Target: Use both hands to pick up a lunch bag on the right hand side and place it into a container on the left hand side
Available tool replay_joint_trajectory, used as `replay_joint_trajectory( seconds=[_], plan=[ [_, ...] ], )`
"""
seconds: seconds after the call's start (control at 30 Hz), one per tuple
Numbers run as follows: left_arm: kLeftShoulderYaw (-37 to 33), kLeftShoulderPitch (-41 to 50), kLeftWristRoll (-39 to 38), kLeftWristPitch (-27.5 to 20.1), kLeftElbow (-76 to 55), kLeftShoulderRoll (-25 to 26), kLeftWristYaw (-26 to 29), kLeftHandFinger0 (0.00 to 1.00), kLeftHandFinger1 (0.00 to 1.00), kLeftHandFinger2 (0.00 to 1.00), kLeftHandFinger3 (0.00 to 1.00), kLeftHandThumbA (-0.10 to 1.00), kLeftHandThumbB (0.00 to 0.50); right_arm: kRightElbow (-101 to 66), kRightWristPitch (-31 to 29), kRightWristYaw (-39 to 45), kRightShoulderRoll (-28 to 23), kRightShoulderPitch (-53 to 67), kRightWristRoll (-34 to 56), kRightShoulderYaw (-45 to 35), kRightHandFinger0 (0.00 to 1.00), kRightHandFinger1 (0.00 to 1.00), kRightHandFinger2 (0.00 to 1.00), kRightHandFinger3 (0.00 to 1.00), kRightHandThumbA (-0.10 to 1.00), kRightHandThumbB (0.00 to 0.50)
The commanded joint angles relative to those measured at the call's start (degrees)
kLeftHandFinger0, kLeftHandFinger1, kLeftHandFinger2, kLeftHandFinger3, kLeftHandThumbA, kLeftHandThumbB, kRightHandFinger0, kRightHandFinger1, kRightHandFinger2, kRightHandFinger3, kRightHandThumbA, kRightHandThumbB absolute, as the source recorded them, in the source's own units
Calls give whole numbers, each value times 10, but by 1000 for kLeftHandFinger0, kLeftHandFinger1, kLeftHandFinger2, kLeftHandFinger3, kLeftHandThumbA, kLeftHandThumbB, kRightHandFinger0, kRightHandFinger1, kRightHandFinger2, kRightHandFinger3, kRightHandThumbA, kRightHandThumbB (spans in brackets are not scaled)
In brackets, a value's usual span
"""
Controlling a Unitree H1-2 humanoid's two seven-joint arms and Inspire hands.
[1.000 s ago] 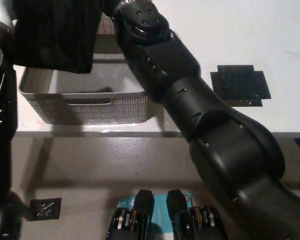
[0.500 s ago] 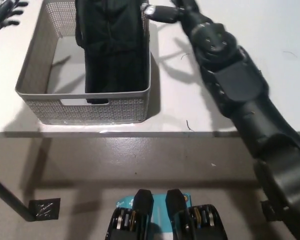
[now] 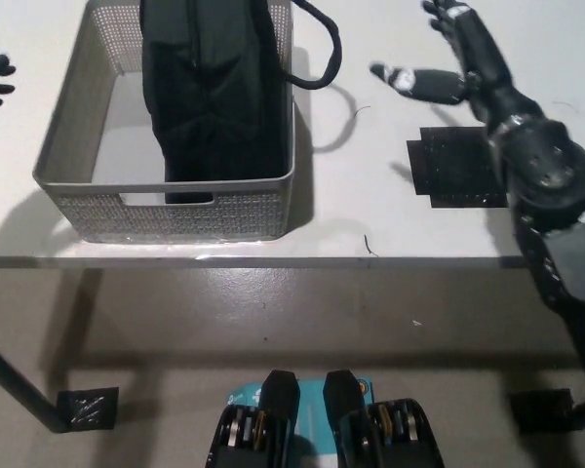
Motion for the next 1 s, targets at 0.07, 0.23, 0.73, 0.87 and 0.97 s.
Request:
replay_joint_trajectory(
  seconds=[0.07,0.23,0.73,0.87,0.97],
  plan=[
    [76,31,-73,12,-155,34,-37,1000,1000,1000,1000,1000,72,-179,16,47,-61,41,13,-44,1000,1000,1000,1000,891,84],
    [129,103,-96,1,-255,-37,15,1000,1000,1000,1000,1000,80,-313,-13,38,-36,125,88,-109,1000,1000,1000,1000,1000,132],
    [169,405,-92,-151,-441,-345,94,1000,1000,1000,1000,1000,202,-464,-191,54,94,493,107,-54,1000,1000,1000,1000,1000,287],
    [170,449,-103,-189,-392,-384,81,1000,1000,1000,1000,1000,155,-399,-224,69,110,544,121,-52,1000,1000,1000,1000,1000,284],
    [168,464,-100,-210,-352,-400,76,1000,1000,1000,1000,1000,149,-341,-259,81,113,557,118,-52,1000,1000,1000,1000,1000,250]
  ],
)
